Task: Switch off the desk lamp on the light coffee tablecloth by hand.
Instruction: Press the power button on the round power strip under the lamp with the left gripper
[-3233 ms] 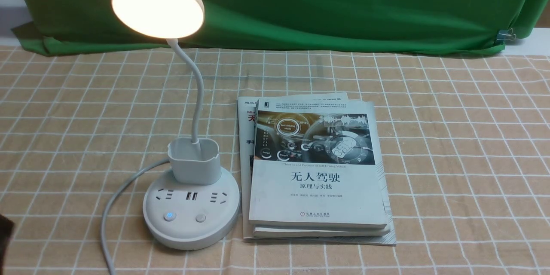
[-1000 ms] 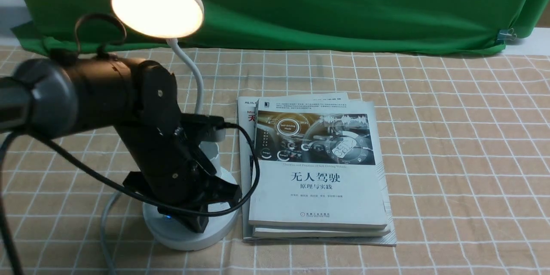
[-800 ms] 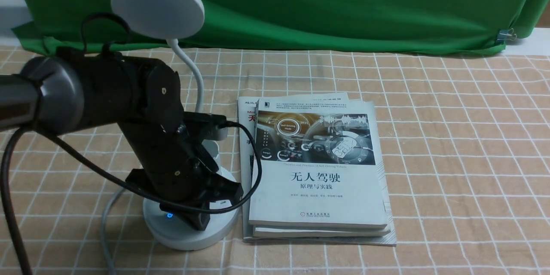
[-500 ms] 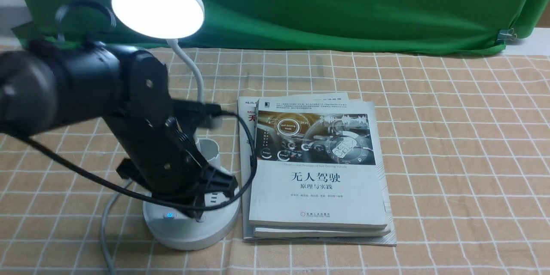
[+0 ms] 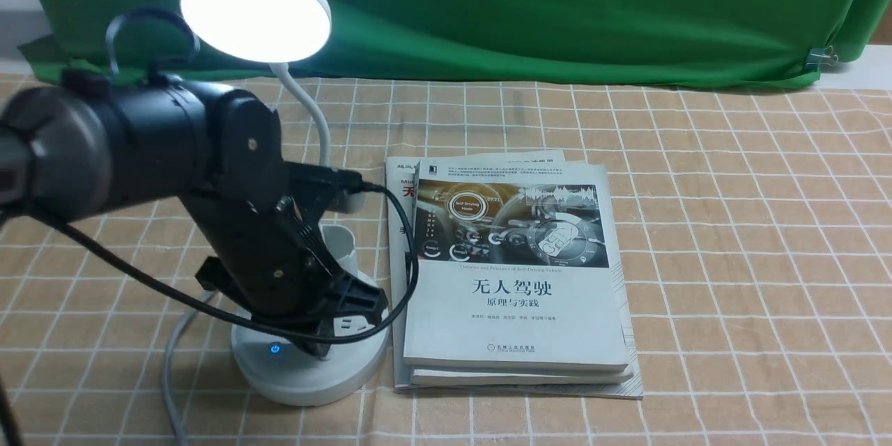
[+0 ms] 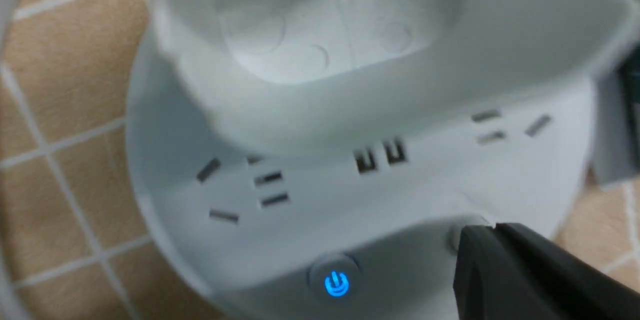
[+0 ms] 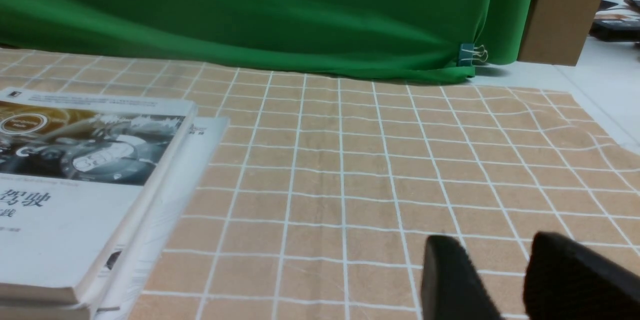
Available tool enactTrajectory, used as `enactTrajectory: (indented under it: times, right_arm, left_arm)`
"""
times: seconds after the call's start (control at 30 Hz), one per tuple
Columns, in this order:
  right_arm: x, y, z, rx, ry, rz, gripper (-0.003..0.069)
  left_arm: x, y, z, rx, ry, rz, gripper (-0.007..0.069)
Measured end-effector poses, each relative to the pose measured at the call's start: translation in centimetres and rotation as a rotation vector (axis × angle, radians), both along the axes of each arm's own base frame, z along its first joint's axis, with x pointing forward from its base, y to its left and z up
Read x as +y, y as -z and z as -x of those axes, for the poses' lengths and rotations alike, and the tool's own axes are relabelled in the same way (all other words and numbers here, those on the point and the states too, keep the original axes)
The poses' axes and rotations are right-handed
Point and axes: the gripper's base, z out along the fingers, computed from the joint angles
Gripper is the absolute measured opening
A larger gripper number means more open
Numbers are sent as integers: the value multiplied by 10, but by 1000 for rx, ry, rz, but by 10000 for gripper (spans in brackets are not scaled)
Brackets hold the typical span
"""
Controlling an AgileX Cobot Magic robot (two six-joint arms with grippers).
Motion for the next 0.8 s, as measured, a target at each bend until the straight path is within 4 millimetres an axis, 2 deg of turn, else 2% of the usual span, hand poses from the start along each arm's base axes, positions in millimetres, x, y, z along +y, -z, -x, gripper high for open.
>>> enactTrajectory:
  times: [0.07,0.33,0.63,0.8]
  right_arm:
    - [0,0,0,0,0,0,242]
    - [0,0,0,0,0,0,242]
    - [0,0,0,0,0,0,242]
    - [0,0,0,0,0,0,242]
  left_arm:
    - [-1,9,-2,25,-1,-8,-5]
    - [-2,8,-3,28,0,-8,-4]
    - [-2,-8,6,13,10,11,-4]
    - [-13,-11,13,-12,63,-11,-4]
